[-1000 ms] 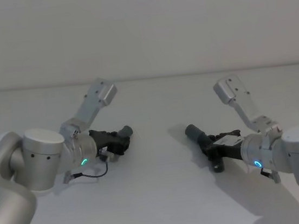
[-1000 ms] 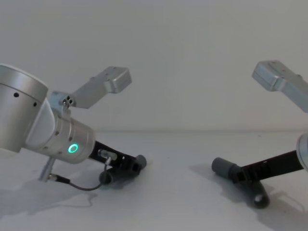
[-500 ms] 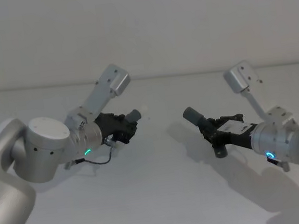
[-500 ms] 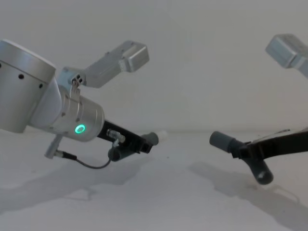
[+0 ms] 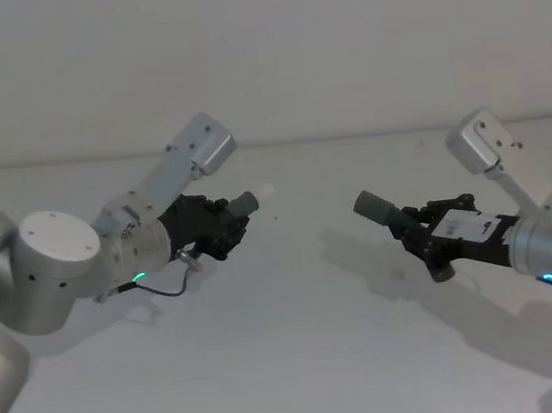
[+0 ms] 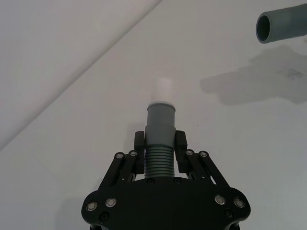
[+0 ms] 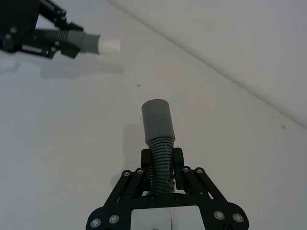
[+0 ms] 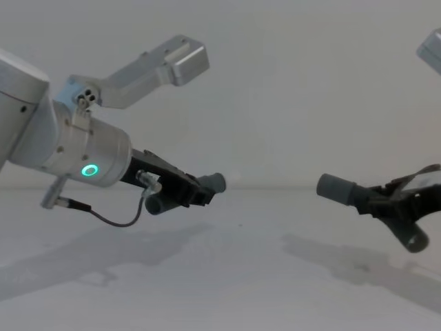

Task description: Use both hands to pick up one end of the pipe from the table, align the ends, and insert them.

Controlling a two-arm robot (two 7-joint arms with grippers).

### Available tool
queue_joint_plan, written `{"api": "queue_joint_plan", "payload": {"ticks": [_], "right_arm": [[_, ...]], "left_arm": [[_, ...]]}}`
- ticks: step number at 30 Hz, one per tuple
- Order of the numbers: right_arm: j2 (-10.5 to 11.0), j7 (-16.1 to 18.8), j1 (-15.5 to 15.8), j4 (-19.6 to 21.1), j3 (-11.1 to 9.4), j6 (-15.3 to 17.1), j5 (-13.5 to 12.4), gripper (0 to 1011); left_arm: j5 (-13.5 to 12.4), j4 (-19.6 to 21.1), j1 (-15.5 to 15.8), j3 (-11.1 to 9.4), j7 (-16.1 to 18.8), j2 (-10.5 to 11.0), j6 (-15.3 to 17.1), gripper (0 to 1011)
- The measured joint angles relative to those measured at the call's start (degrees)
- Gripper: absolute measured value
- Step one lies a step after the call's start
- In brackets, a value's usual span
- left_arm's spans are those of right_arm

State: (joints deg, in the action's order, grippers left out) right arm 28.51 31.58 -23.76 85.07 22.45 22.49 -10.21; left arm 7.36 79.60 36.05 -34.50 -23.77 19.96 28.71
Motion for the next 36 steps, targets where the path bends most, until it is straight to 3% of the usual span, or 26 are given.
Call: {"api": "queue_joint_plan", "payload": {"ticks": [8, 17, 27, 36], "right_arm": [[5.0, 4.1, -1.0, -0.2, 2.2, -5.8, 2.7, 264], [9.0, 7.1, -2.2, 0.1, 4.6, -12.0, 6.2, 264], [11.8, 9.7, -2.9, 2.8, 6.3, -15.1, 7.3, 264], [13.4, 11.7, -3.4, 5.6, 6.8, -15.5, 6.7, 264]], "left_arm": [[0.6, 0.6, -0.1, 0.2, -4.3, 2.5, -3.4, 356], [2.2, 0.6, 0.3, 0.2, -9.4, 4.5, -7.0, 356], [3.9, 0.6, 0.8, -0.1, -13.7, 5.8, -10.1, 356], [5.3, 0.8, 1.1, -0.6, -16.4, 6.4, -12.9, 356]]}}
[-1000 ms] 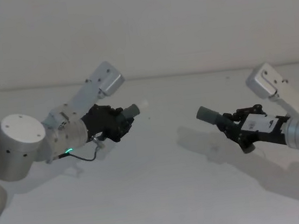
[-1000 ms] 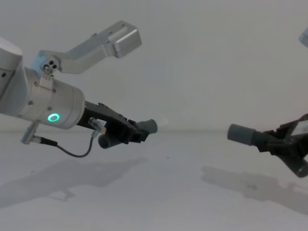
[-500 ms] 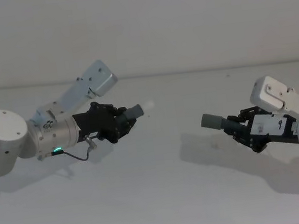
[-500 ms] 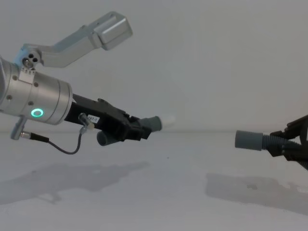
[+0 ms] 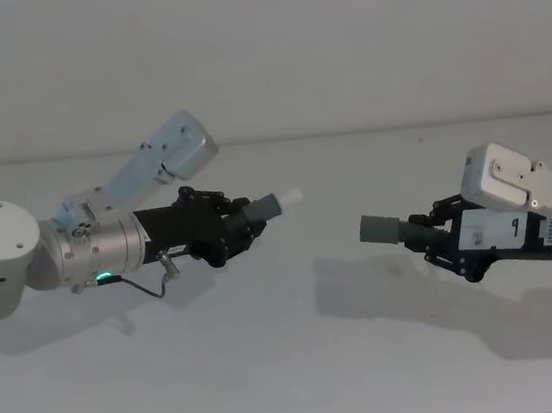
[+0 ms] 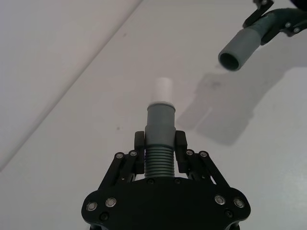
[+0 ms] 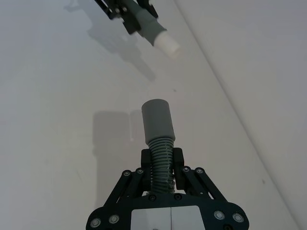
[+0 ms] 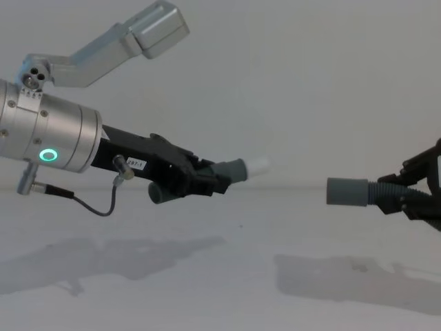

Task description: Use both hands to pick up one end of the pipe from the table, align the ends, and insert them.

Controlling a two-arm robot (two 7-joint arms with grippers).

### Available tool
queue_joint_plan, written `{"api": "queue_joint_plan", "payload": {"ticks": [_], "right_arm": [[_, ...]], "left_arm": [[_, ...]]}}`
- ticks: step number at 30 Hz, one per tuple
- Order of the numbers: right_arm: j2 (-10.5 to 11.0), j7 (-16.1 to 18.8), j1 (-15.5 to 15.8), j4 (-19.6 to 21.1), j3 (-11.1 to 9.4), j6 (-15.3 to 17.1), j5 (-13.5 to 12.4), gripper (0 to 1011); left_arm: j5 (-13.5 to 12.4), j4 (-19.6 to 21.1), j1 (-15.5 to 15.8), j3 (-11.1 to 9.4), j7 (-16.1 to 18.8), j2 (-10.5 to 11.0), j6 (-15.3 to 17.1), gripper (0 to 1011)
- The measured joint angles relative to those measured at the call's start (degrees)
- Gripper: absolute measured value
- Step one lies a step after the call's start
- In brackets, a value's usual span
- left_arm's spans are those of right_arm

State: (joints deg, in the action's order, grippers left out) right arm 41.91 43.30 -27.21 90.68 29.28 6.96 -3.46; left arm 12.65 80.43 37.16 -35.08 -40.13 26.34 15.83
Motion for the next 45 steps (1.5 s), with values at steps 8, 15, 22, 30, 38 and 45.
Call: {"api": "queue_joint_plan", "payload": {"ticks": [8, 15, 22, 30, 38, 45], "right_arm": [[0.6, 1.3, -0.7, 1.2, 0.5, 0.3, -0.8, 264], [0.7, 1.8, -1.3, 1.3, 1.1, 0.7, -1.1, 264], [0.4, 2.0, -2.3, 0.9, 1.8, 1.1, -1.1, 264], [0.0, 2.1, -3.3, 0.1, 2.5, 1.5, -1.0, 264], [-0.6, 2.0, -4.3, -0.9, 3.2, 1.7, -1.0, 264], [-1.0, 2.0, -5.2, -1.8, 3.6, 1.8, -1.0, 264]], "left_arm": [[1.1, -0.5, 0.3, -0.4, -1.7, 0.0, -2.1, 356], [1.9, -1.0, 0.7, -0.8, -3.0, 0.1, -3.7, 356], [2.4, -1.1, 1.0, -1.2, -4.0, 0.3, -4.8, 356], [2.9, -1.2, 1.5, -1.9, -5.4, 0.8, -5.8, 356], [3.1, -1.5, 2.1, -2.5, -6.4, 1.1, -6.4, 356], [3.0, -1.9, 2.7, -3.2, -6.9, 1.3, -6.8, 356]]}}
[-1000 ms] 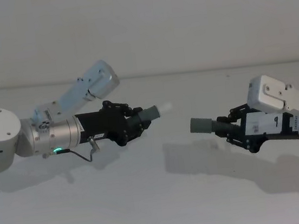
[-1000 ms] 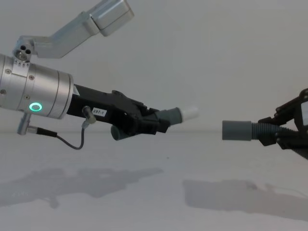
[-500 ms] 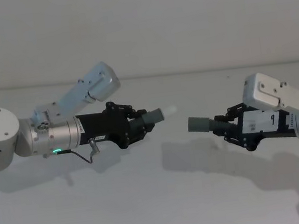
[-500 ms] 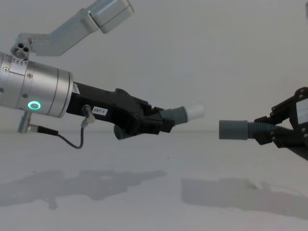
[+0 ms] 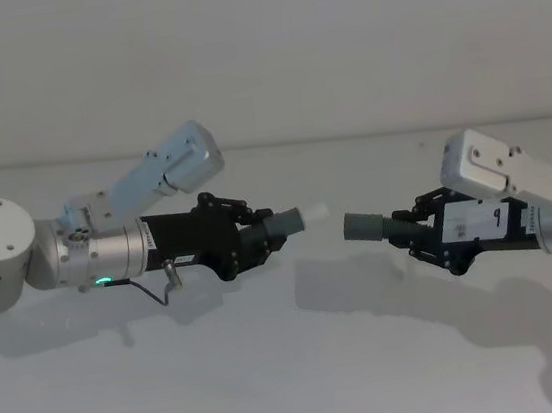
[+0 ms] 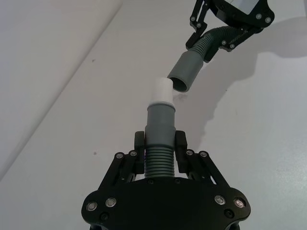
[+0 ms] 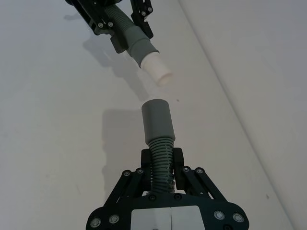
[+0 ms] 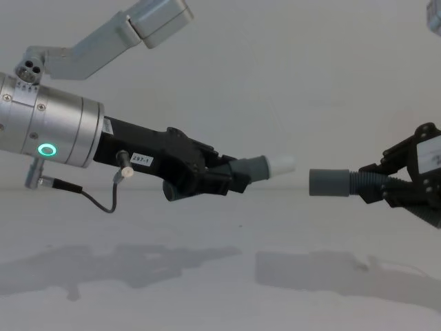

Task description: Use both hands to pick up one end of the pipe from the table, align the ends, and insert them.

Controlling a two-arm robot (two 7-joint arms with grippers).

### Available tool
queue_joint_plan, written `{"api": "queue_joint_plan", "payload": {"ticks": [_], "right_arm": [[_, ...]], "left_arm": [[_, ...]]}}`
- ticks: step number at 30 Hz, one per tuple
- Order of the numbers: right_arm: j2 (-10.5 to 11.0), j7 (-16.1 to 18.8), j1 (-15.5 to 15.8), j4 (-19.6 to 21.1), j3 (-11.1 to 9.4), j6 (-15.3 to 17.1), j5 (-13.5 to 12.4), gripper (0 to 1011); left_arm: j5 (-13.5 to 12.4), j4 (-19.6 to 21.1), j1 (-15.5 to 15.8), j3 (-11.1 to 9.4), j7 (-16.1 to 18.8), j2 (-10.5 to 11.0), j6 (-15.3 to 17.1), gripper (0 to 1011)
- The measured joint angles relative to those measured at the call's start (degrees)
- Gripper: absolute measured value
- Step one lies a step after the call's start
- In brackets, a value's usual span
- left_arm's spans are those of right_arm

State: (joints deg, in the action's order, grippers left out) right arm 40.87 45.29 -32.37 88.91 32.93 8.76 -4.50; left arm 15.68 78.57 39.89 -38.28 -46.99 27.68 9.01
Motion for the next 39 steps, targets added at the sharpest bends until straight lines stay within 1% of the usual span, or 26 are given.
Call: {"api": "queue_joint_plan", "payload": {"ticks": [18, 39], "right_arm": [[-0.3, 0.1, -1.5, -1.1, 1.4, -0.1, -0.2, 264], [0.1, 0.2, -2.7, -1.5, 2.6, -0.7, -0.4, 264]], "left_arm": [[-0.2, -1.0, 1.1, -1.2, -0.1, 0.2, -0.8, 356], [0.2, -1.2, 1.4, -2.4, 1.0, 0.3, -1.1, 356]]}}
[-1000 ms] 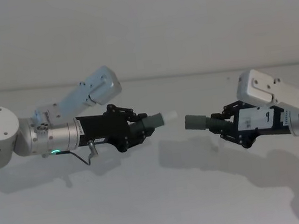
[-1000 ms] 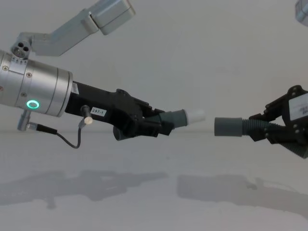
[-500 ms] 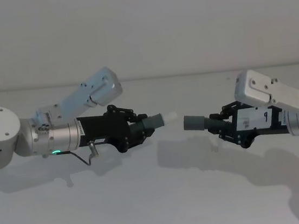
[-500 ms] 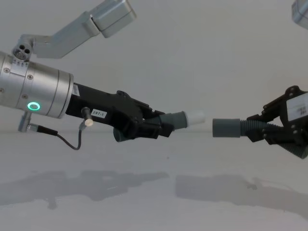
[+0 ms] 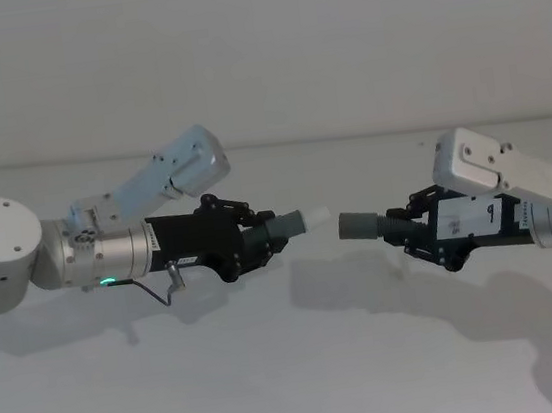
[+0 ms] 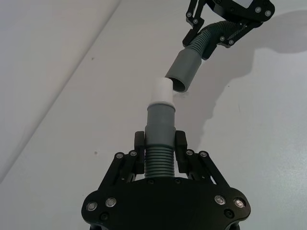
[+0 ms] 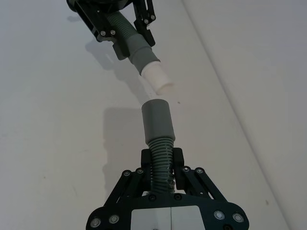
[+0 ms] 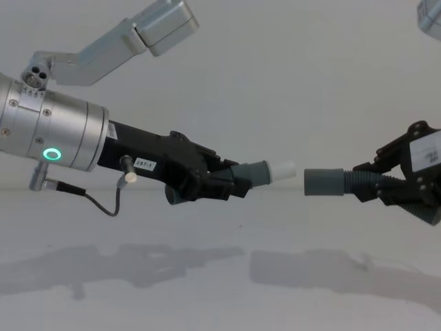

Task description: Use both hands to pick up one end of the pipe from the table, align the ends, and insert them.

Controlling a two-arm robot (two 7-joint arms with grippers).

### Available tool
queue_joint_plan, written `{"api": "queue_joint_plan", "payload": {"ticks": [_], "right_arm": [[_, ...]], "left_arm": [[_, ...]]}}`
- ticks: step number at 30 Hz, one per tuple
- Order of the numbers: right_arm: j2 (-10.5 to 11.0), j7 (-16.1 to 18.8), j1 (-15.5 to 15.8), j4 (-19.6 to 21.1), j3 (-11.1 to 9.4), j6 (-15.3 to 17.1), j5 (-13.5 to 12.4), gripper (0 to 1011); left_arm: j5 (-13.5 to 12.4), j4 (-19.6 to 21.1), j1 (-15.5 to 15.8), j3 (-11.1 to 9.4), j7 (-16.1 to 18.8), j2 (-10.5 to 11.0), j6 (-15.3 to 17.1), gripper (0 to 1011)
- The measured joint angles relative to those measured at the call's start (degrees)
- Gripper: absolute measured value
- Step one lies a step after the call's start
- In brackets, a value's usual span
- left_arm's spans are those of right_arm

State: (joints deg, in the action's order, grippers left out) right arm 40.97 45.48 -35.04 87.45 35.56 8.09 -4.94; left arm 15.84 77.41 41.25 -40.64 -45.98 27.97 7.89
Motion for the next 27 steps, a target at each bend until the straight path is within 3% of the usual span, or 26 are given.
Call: {"api": "queue_joint_plan", "payload": {"ticks": [27], "right_arm": [[0.4, 0.6, -1.3, -0.7, 0.9, -1.4, -0.9, 264]], "left_arm": [[0.6, -0.6, 1.1, -1.6, 0.1, -0.1, -0.7, 356]]}}
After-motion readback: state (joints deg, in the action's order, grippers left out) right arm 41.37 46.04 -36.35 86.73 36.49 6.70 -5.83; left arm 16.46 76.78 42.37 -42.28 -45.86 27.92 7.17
